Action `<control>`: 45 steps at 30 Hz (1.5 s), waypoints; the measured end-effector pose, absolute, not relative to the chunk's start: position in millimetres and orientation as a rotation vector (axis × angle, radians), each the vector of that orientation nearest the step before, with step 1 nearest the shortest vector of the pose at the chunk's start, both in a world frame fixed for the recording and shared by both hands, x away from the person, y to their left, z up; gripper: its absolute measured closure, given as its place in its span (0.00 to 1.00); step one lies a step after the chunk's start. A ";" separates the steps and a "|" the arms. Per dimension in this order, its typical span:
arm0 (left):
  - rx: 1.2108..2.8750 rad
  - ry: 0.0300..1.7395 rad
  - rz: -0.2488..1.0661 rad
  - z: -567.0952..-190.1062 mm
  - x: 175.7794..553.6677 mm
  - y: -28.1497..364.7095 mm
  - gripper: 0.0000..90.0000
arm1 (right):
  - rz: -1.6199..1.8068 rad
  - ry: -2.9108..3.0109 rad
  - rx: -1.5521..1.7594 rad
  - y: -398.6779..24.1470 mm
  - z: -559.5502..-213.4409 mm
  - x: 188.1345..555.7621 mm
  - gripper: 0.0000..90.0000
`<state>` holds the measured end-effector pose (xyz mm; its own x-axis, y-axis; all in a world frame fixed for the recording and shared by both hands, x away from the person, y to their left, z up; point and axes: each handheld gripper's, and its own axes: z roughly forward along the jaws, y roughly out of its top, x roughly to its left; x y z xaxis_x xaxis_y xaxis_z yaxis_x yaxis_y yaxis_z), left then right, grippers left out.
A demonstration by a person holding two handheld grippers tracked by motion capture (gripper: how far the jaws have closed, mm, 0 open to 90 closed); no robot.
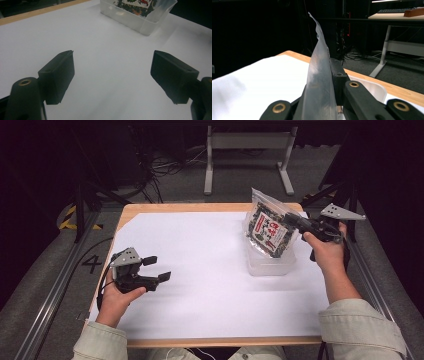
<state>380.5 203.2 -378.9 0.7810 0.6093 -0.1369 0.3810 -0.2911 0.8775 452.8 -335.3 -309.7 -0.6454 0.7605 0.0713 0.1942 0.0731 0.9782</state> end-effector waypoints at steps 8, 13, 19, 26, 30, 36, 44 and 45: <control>1.930 0.754 0.268 -381.2 381.4 202.9 0.22 | 1.585 1.923 0.937 -336.4 -304.1 452.9 0.81; 1.930 0.762 0.265 -382.2 380.3 204.9 0.22 | 1.643 1.853 0.935 -332.3 -305.2 451.2 0.46; 1.932 0.771 0.270 -385.4 375.6 207.9 0.22 | 1.674 1.820 0.912 -337.4 -305.2 441.2 0.29; 1.936 0.779 0.263 -388.5 374.0 210.4 0.22 | 1.697 1.828 0.862 -344.2 -306.2 419.7 0.24; 1.933 0.781 0.259 -388.8 373.4 209.3 0.22 | 1.731 1.843 0.828 -345.2 -306.3 408.3 0.24; 1.928 0.784 0.262 -388.5 371.9 210.1 0.22 | 1.728 1.864 0.789 -346.9 -306.9 388.9 0.23; 1.929 0.769 0.279 -388.8 361.7 211.1 0.22 | 1.676 1.896 0.814 -347.8 -317.9 361.4 0.21; 1.932 0.763 0.283 -388.6 360.5 211.4 0.22 | 1.659 1.900 0.823 -347.7 -321.0 357.8 0.21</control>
